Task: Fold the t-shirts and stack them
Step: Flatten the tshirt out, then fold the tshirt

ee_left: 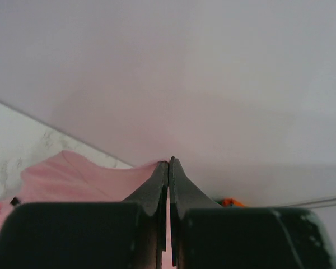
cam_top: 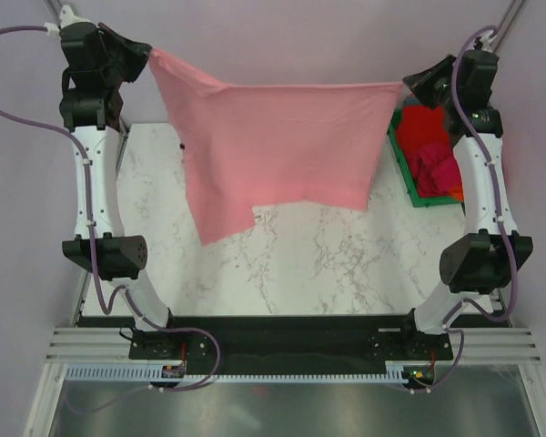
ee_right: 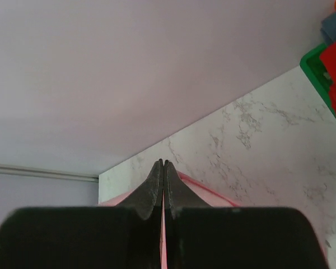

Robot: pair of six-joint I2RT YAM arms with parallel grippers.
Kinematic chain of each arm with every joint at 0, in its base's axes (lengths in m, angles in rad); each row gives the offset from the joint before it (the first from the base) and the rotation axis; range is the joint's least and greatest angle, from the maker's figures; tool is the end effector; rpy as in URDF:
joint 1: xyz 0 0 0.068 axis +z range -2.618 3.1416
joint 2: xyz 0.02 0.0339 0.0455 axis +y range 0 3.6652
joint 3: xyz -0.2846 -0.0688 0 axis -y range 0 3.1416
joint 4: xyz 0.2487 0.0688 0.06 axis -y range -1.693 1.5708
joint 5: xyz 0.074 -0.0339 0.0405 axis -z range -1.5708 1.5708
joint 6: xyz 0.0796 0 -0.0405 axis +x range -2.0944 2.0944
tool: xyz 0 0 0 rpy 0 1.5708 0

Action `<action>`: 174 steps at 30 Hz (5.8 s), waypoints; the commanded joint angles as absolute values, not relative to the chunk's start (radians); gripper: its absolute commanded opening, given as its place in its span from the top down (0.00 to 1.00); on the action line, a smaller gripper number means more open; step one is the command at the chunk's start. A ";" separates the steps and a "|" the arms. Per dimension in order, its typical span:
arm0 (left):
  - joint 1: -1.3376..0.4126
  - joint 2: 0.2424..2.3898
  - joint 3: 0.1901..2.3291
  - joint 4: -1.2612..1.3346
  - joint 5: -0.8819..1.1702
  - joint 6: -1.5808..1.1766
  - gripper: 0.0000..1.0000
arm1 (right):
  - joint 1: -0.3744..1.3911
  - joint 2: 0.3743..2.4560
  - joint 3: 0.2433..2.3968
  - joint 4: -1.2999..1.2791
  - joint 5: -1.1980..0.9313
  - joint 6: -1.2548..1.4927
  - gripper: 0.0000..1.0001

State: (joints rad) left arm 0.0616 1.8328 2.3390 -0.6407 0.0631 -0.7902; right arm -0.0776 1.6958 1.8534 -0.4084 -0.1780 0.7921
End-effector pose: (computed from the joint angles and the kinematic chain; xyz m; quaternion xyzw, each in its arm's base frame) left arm 0.4337 0.0217 0.5409 -0.2920 0.6940 -0.2565 0.6060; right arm 0.4390 -0.0200 0.4564 0.2821 0.7366 0.2793 0.5476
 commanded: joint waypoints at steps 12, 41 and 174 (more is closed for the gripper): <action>0.074 1.781 2.254 -0.394 0.167 -0.805 0.98 | -0.152 1.755 1.930 -0.350 -0.345 0.830 1.00; 0.012 0.486 0.650 -0.587 -0.021 -0.807 0.98 | -0.149 0.881 0.568 -0.302 -0.130 0.698 1.00; -0.107 0.841 0.242 -0.014 -0.270 -1.092 0.14 | 0.066 1.219 0.294 0.284 0.156 1.034 0.49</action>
State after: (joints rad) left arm -0.1131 0.8394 0.2436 -0.0650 -0.2123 -1.0519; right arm 0.0628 1.1862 0.2745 0.2531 0.1120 0.9913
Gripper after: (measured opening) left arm 0.866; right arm 0.515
